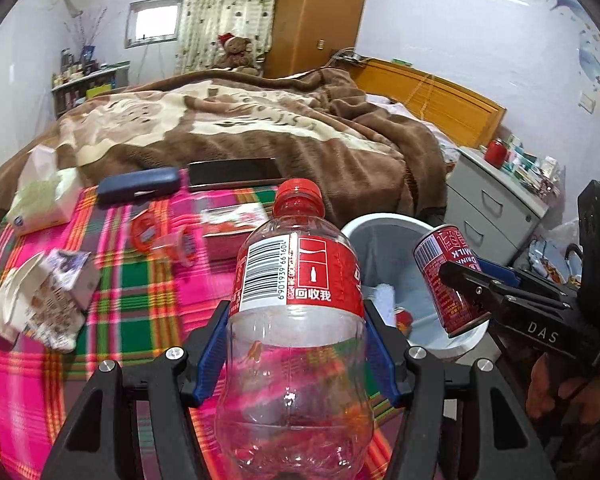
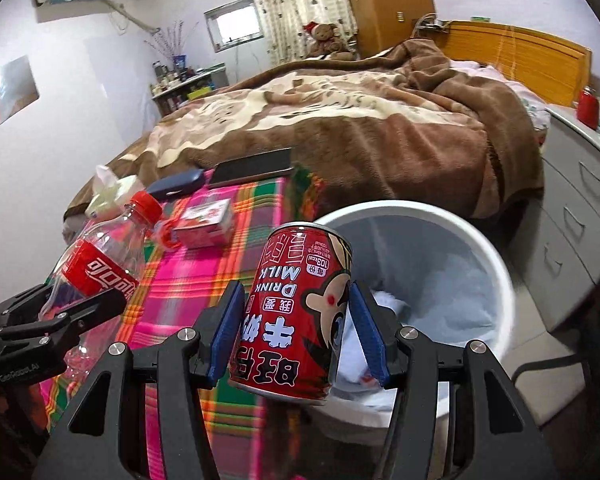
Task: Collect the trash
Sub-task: 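Carry the plastic bottle and milk can over the white bin and release both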
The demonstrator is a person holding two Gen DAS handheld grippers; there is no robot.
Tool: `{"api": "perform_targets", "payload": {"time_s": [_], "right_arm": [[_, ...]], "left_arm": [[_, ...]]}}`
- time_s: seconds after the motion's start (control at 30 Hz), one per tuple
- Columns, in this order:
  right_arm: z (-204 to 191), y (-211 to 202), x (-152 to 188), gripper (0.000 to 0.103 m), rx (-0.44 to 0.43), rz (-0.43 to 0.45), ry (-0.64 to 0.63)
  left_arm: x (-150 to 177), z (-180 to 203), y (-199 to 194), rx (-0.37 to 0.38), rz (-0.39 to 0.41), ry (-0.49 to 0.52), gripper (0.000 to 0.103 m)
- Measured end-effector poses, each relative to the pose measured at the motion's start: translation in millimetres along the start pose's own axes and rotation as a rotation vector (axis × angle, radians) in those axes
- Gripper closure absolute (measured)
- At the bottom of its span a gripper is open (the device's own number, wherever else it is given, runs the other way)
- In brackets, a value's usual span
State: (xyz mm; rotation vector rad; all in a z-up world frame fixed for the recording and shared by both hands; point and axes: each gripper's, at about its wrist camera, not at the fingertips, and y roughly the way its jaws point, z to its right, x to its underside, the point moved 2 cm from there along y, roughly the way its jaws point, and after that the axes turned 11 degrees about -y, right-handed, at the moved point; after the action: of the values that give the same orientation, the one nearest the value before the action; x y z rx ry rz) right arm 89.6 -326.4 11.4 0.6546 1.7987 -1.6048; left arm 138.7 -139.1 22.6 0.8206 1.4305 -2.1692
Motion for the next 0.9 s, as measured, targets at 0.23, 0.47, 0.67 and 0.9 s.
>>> {"api": "perform_targets", "payload": {"time_s": [0.23,0.47,0.67,0.9], "right_arm": [[35,-5,5,0.047,0.058,-0.008,0.042],[50,-7,14,0.047,0.076,-0.016,0.073],[62,-4,17,0.047,0.077,-0.031,0.086],[78,14,21,0.047,0.081,-0.092,0.094]], "left_arm": [[-1,44,23,0.071,-0.017,0.060,0.041],[4,64,43,0.071,-0.043,0.085,0.041],[-3,76,57,0.091,-0.041,0.073,0.041],[-9,96,80,0.111,-0.079,0.090,0.041]]}}
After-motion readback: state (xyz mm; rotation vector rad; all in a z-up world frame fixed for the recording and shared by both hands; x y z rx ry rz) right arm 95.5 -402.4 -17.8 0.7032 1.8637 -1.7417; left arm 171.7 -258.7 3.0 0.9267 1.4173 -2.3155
